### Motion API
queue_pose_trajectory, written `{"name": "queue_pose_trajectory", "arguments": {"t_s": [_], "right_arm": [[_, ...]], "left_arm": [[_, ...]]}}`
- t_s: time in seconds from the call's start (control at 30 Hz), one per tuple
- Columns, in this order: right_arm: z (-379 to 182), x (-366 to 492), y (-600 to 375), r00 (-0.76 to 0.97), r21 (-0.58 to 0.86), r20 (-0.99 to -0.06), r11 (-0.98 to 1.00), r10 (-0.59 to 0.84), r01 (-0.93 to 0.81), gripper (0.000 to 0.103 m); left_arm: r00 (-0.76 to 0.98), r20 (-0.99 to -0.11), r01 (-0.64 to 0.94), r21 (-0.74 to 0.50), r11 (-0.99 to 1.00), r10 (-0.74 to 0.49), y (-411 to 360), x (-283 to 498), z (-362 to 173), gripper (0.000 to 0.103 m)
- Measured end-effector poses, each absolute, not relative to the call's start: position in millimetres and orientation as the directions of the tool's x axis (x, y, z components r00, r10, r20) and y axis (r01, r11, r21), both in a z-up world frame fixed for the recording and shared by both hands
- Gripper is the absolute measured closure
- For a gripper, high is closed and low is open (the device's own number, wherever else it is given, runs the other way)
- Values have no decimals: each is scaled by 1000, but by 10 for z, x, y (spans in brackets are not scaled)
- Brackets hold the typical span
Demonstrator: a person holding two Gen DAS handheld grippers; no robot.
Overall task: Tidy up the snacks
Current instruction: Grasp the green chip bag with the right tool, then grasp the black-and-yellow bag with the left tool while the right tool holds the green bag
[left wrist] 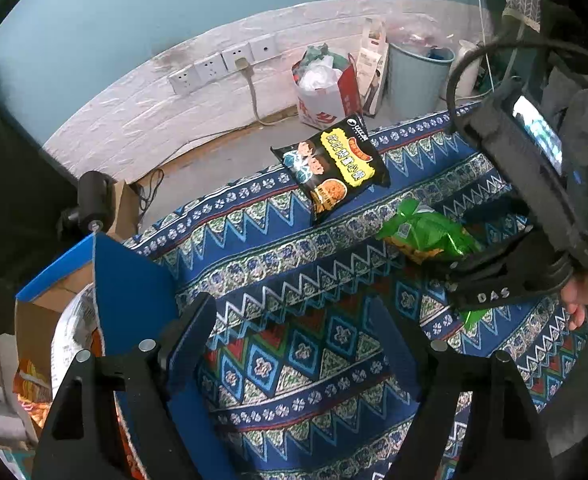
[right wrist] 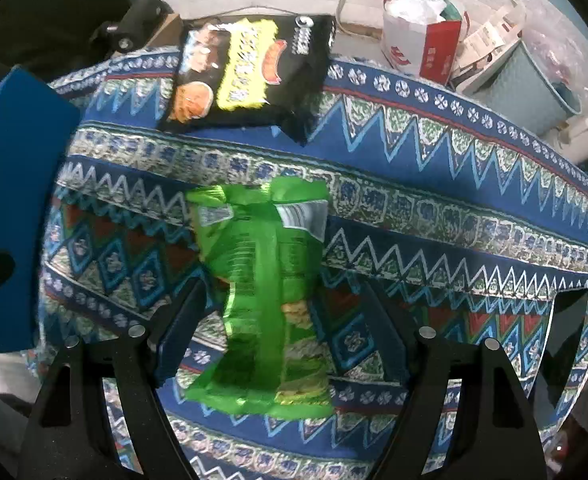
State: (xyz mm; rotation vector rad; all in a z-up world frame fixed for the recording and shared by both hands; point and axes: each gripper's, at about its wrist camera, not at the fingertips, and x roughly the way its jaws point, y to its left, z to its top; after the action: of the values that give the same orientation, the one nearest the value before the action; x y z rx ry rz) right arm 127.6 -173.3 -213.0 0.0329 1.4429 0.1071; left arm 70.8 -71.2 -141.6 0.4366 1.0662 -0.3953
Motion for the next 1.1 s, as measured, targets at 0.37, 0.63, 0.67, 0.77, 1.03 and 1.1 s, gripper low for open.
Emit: {"name": "queue_pose_trajectory", "arguments": {"t_s": [0.37, 0.63, 0.67, 0.77, 1.03, 1.1], "right_arm": [[-2266, 1189, -1810, 118, 85, -988, 991, 97, -100, 66], [-1926, 1255, -2353, 219, 161, -964, 986, 149, 40, 66], [-1886, 1242, -2402, 231, 173, -960, 983, 156, 54, 66], [-1750, 1284, -2506, 262, 199, -949, 977, 174, 75, 66], [-1523, 1292, -2560, 299, 206, -939, 975, 172, 87, 66], [-1559, 1306, -2588, 293, 200, -942, 975, 164, 97, 66]], "left_arm": [[430, -893, 559, 150, 816, -131, -995, 977, -1439, 22], [459, -871, 639, 186, 746, -176, -1264, 1305, -1369, 15], [455, -872, 644, 180, 743, -183, -1293, 1366, -1376, 15], [457, -867, 646, 168, 745, -200, -1375, 1565, -1422, 15], [431, -874, 631, 112, 767, -227, -1580, 1913, -1671, 15], [413, -877, 618, 73, 783, -245, -1596, 1971, -1734, 15]]}}
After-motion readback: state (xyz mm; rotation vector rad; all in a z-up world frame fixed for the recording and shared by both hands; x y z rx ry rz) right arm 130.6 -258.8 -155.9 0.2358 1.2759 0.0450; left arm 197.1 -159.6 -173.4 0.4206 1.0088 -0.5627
